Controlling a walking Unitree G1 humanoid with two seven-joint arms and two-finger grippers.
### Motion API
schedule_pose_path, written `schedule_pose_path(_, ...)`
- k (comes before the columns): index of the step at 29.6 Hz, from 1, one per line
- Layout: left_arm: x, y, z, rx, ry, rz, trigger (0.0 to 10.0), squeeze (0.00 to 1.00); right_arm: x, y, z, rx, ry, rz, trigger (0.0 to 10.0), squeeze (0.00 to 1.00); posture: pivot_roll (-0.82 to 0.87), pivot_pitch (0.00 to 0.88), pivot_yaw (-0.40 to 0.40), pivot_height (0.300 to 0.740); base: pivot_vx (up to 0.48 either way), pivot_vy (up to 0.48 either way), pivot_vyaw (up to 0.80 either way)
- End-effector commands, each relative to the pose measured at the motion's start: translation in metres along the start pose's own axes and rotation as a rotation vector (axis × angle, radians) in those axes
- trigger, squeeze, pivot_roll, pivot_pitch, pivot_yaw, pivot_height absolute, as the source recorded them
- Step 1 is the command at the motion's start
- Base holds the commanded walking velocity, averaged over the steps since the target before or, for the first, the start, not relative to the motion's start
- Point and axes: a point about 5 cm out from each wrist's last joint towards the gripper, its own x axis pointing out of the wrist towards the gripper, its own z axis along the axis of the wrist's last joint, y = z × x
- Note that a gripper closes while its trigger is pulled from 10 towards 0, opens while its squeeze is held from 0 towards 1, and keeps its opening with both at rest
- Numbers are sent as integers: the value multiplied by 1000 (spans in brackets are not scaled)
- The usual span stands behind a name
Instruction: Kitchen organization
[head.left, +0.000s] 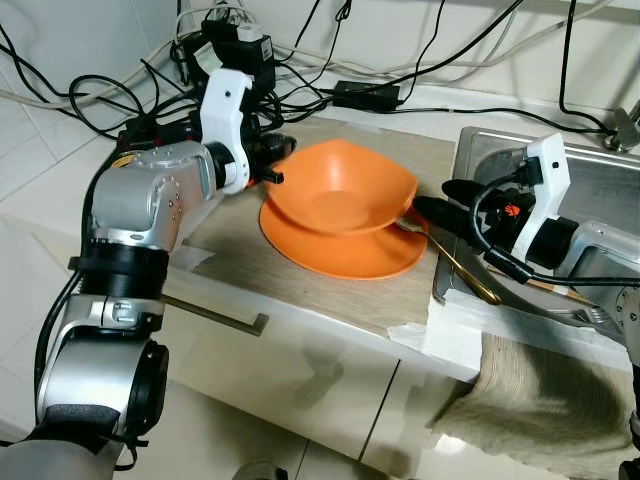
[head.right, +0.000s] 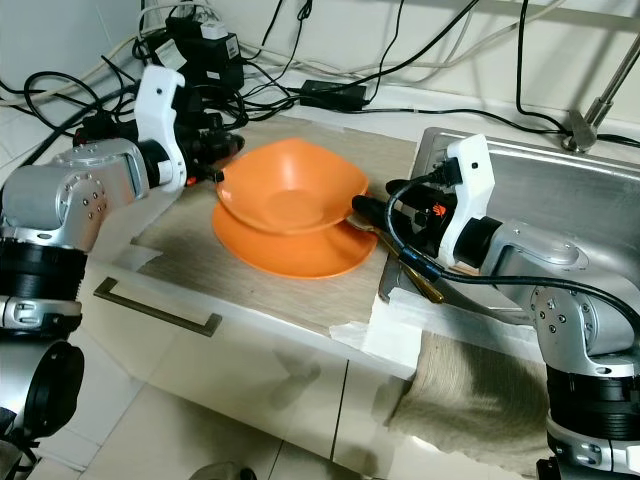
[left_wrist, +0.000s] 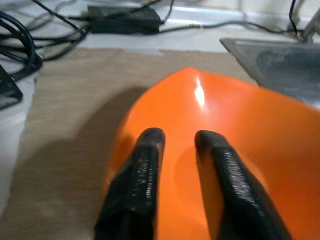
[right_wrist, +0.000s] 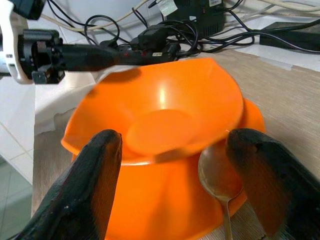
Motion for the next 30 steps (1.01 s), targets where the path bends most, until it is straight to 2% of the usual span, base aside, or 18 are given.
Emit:
schedule_pose_path(1,-4,-1,3,17,5,-5,10000,1000,-2,1,9,-19,-21,1,10000,0,-21,0,44,740,0,0,0)
schedule_pose_path(12,-21,10,3,12,13,42,10000,1000,2,0,7,-17,-15,4,10000,0,3,0,40,740,0,0,0)
schedule_pose_path(22,-19,12,-6,14,40,61,10000,1000,5,1,7,-27,-14,11,10000,0,7,0,39,740,0,0,0)
schedule_pose_path(24,-18,11,-7,34,34,63,10000,1000,4,1,7,-32,-11,11,10000,0,-2,0,41,740,0,0,0)
schedule_pose_path(26,-18,12,-3,126,2,89,10000,1000,3,1,6,-40,-7,6,10000,0,-6,0,40,740,0,0,0)
schedule_pose_path(29,-16,5,2,146,-49,59,10000,1000,2,1,6,-40,-5,4,10000,0,-11,0,40,740,0,0,0)
schedule_pose_path(30,-15,4,4,228,-65,78,10000,1000,2,0,6,-47,-2,3,10000,0,-11,0,39,740,0,0,0)
